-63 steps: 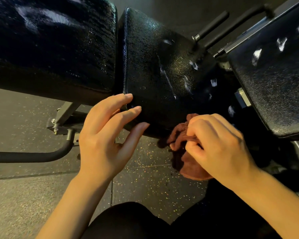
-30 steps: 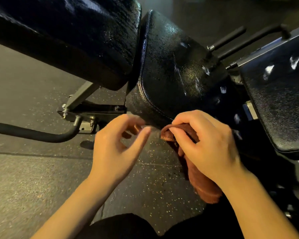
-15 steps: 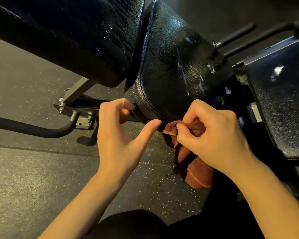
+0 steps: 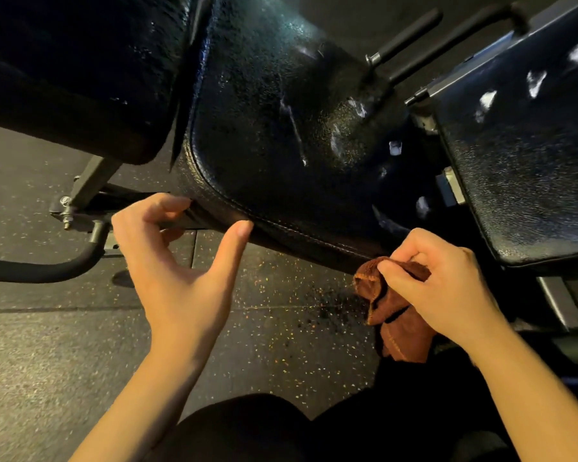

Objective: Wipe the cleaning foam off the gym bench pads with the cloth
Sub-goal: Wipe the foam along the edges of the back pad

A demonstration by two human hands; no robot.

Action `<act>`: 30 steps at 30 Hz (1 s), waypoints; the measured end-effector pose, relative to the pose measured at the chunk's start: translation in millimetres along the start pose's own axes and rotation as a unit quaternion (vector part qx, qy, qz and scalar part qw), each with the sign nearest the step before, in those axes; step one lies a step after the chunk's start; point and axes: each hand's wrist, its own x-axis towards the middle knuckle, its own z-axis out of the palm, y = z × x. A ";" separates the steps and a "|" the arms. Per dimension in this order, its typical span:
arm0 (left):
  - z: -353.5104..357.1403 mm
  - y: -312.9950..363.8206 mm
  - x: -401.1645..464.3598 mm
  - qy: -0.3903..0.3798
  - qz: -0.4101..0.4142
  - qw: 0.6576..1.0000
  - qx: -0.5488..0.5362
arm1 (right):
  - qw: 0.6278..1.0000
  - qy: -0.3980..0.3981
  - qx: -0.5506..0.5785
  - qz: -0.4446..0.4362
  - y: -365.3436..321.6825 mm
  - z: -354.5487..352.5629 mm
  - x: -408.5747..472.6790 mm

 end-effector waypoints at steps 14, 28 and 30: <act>-28.5 24.0 12.7 0.177 0.021 0.984 -0.029 | 0.946 -0.042 -0.004 -0.322 -143.7 27.3 53.2; 48.3 5.2 35.1 0.176 0.175 0.969 -0.009 | 0.940 -0.266 0.170 -0.129 -137.5 31.7 101.7; 48.7 8.4 35.9 0.188 0.086 0.976 -0.063 | 0.943 -0.245 0.176 -0.139 -133.8 34.6 98.9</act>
